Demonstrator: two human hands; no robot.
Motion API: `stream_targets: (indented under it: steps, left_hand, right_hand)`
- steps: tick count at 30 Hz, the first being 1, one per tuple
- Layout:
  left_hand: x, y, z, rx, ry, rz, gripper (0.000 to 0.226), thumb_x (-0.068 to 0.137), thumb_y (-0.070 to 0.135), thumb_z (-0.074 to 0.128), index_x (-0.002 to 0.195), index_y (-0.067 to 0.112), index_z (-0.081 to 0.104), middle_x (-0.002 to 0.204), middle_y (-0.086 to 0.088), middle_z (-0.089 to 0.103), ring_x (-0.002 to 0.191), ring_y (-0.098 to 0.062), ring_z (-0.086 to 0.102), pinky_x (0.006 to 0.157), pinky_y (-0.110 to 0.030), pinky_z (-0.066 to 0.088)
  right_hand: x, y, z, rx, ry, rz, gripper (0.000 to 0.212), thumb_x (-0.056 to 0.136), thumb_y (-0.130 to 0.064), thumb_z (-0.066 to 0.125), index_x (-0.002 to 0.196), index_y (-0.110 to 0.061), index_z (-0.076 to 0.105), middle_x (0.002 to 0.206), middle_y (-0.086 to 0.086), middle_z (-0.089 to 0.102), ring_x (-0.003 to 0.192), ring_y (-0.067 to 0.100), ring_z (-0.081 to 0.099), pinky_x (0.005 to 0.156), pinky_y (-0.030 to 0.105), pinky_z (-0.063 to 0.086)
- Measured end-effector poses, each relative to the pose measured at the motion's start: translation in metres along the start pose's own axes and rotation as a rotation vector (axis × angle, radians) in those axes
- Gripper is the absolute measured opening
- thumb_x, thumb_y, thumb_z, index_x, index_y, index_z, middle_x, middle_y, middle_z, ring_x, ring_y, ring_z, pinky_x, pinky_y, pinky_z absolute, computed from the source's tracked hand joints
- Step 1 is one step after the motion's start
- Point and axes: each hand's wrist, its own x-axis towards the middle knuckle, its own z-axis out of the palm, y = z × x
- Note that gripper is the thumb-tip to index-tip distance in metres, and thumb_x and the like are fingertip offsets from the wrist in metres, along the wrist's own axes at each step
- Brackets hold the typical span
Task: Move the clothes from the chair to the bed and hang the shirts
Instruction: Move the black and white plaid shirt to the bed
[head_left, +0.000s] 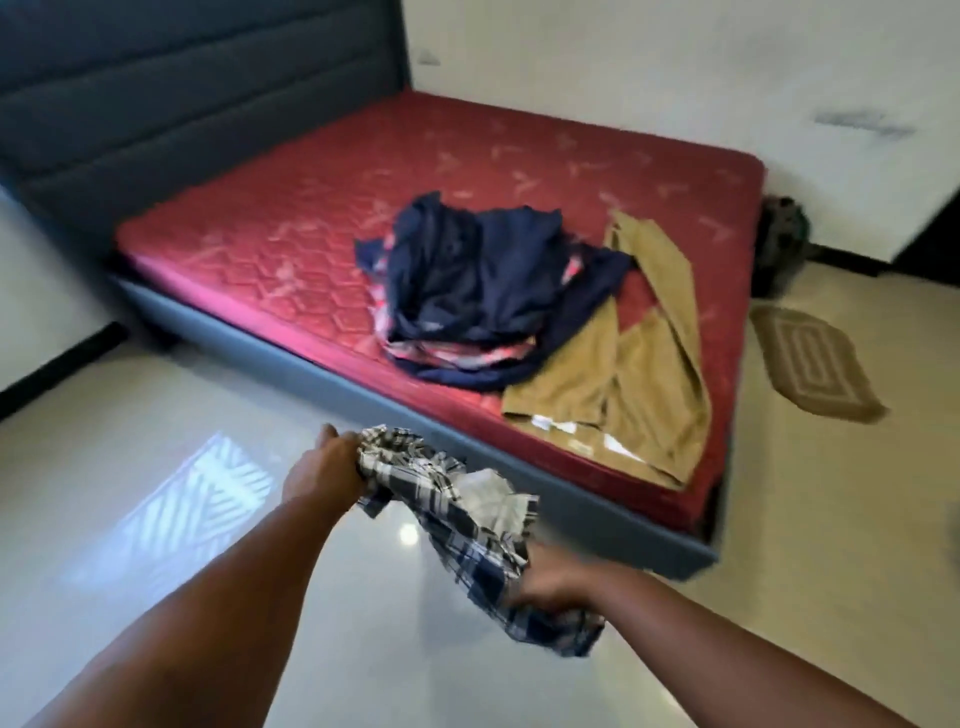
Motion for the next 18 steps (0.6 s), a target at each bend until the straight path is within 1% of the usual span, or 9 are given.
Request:
stream_targets:
  steps: [2, 5, 9, 12, 13, 15, 16, 17, 18]
  left_hand:
    - [0.028, -0.021, -0.022, -0.063, 0.128, -0.17, 0.026, 0.083, 0.013, 0.059, 0.108, 0.015, 0.05, 0.114, -0.014, 0.038, 0.102, -0.044, 0.057, 0.083, -0.05, 0.048]
    - [0.08, -0.031, -0.054, -0.118, 0.28, -0.352, 0.025, 0.09, 0.008, 0.042, 0.113, 0.019, 0.042, 0.125, -0.017, 0.032, 0.109, -0.047, 0.047, 0.088, -0.054, 0.046]
    - [0.182, -0.02, -0.108, -0.105, 0.263, -0.471, 0.039, 0.094, 0.012, 0.038, 0.133, 0.015, 0.033, 0.136, -0.024, 0.035, 0.121, -0.052, 0.045, 0.098, -0.057, 0.041]
    - [0.284, 0.023, -0.158, -0.326, 0.376, -0.499, 0.05, 0.1, 0.01, 0.038, 0.147, 0.001, 0.026, 0.149, -0.025, 0.033, 0.131, -0.046, 0.042, 0.108, -0.053, 0.036]
    - [0.319, 0.039, -0.18, -0.367, 0.391, -0.505, 0.048, 0.102, 0.01, 0.039, 0.147, -0.002, 0.027, 0.15, -0.023, 0.035, 0.133, -0.041, 0.042, 0.111, -0.048, 0.034]
    - [0.38, 0.071, -0.228, -0.642, 0.416, -0.556, 0.051, 0.101, 0.012, 0.043, 0.147, -0.004, 0.027, 0.146, -0.024, 0.041, 0.133, -0.038, 0.043, 0.111, -0.043, 0.034]
    - [0.405, 0.089, -0.252, -0.762, 0.48, -0.485, 0.052, 0.099, 0.016, 0.045, 0.146, -0.002, 0.03, 0.143, -0.024, 0.044, 0.13, -0.038, 0.046, 0.109, -0.044, 0.038]
    - [0.429, 0.106, -0.278, -0.848, 0.527, -0.384, 0.051, 0.096, 0.021, 0.049, 0.142, 0.004, 0.036, 0.138, -0.021, 0.05, 0.124, -0.038, 0.051, 0.105, -0.047, 0.043]
    - [0.447, 0.127, -0.305, -0.908, 0.616, -0.258, 0.045, 0.093, 0.024, 0.052, 0.135, 0.011, 0.044, 0.129, -0.017, 0.057, 0.116, -0.036, 0.057, 0.099, -0.048, 0.048]
  right_hand:
    - [0.023, -0.049, -0.037, -0.078, 0.003, -0.079, 0.066, 0.074, -0.044, 0.076, 0.129, -0.015, 0.053, 0.119, 0.008, 0.059, 0.104, 0.023, 0.06, 0.085, 0.029, 0.048]
    - [0.049, -0.106, -0.109, -0.171, 0.015, -0.125, 0.045, 0.081, -0.047, 0.073, 0.109, -0.013, 0.064, 0.102, 0.003, 0.059, 0.086, 0.019, 0.056, 0.065, 0.025, 0.042]
    - [0.101, -0.157, -0.223, -0.212, -0.011, -0.099, 0.056, 0.068, -0.066, 0.075, 0.094, -0.017, 0.066, 0.085, 0.0, 0.053, 0.072, 0.02, 0.05, 0.062, 0.027, 0.04]
    - [0.135, -0.201, -0.339, -0.189, 0.036, -0.133, 0.046, 0.074, -0.058, 0.076, 0.075, -0.015, 0.06, 0.068, 0.001, 0.044, 0.056, 0.019, 0.036, 0.052, 0.026, 0.031]
    - [0.144, -0.218, -0.38, -0.182, 0.104, -0.169, 0.039, 0.08, -0.049, 0.075, 0.07, -0.015, 0.059, 0.056, -0.001, 0.044, 0.05, 0.017, 0.034, 0.049, 0.024, 0.03]
    - [0.153, -0.248, -0.459, -0.113, 0.288, -0.266, 0.028, 0.088, -0.028, 0.071, 0.068, -0.012, 0.059, 0.042, -0.001, 0.042, 0.041, 0.017, 0.037, 0.043, 0.021, 0.032]
    - [0.157, -0.263, -0.5, -0.074, 0.399, -0.329, 0.021, 0.089, -0.019, 0.068, 0.073, -0.009, 0.06, 0.046, 0.002, 0.046, 0.042, 0.019, 0.044, 0.042, 0.022, 0.035]
    - [0.161, -0.279, -0.541, -0.023, 0.522, -0.391, 0.01, 0.09, -0.014, 0.064, 0.083, -0.006, 0.062, 0.058, 0.007, 0.054, 0.053, 0.023, 0.054, 0.045, 0.024, 0.041]
    - [0.165, -0.294, -0.58, 0.044, 0.654, -0.45, 0.009, 0.09, -0.011, 0.058, 0.097, -0.006, 0.063, 0.077, 0.011, 0.062, 0.069, 0.028, 0.061, 0.053, 0.029, 0.048]
